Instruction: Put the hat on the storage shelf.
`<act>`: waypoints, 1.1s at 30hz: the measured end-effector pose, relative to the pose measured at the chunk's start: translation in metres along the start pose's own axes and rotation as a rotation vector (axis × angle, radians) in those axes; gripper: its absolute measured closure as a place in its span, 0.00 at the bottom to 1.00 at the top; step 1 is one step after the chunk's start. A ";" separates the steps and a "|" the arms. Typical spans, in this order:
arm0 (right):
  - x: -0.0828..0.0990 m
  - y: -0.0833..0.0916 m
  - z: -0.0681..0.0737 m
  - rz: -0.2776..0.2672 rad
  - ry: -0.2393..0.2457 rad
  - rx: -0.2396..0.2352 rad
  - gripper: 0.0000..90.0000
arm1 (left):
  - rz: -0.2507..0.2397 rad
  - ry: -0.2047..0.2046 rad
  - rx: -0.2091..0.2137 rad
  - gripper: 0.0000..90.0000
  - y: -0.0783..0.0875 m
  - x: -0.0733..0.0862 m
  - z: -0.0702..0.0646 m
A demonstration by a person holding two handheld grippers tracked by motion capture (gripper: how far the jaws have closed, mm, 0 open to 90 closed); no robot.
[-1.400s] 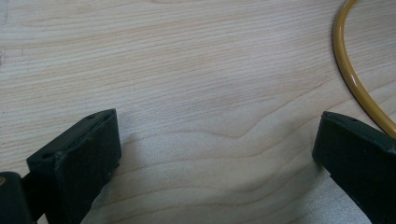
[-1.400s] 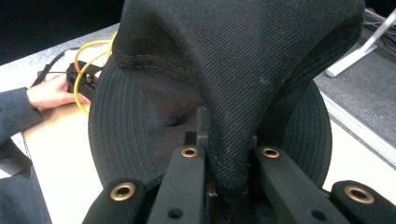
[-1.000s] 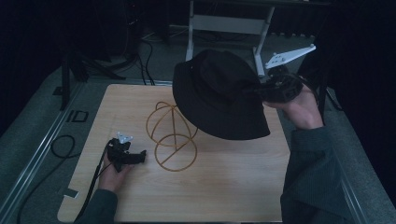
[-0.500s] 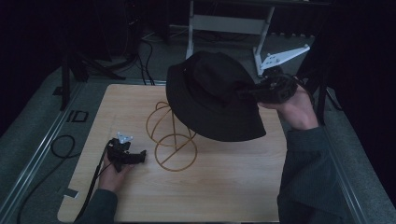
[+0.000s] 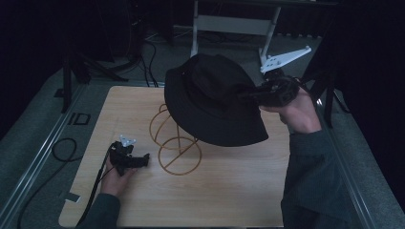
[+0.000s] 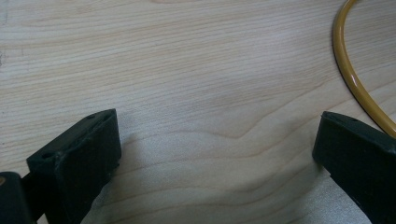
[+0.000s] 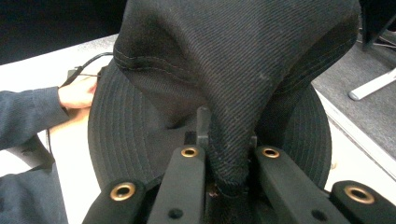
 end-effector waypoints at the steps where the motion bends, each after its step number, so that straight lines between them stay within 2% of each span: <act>1: 0.000 0.000 0.000 0.000 0.000 0.000 0.97 | 0.000 0.000 0.000 0.01 0.000 0.000 0.000; 10: -0.005 -0.007 0.010 -0.005 0.027 -0.025 0.97 | 0.002 -0.001 0.002 0.01 0.000 0.000 0.000; 25: -0.009 -0.022 0.021 0.001 0.041 -0.061 0.97 | 0.001 -0.002 0.001 0.01 0.000 0.000 0.000; 33: -0.010 -0.029 0.024 0.017 0.048 -0.065 0.97 | 0.001 -0.001 0.001 0.01 0.000 0.000 0.000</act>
Point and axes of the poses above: each handheld gripper's, and its own axes: y roughly backward along the jaws, x roughly out of its underside, z roughly to its left, the point moved 8 cm from there along -y, roughly forward along the jaws, and after that the axes turned 13 degrees about -y, right-handed, at the moved point
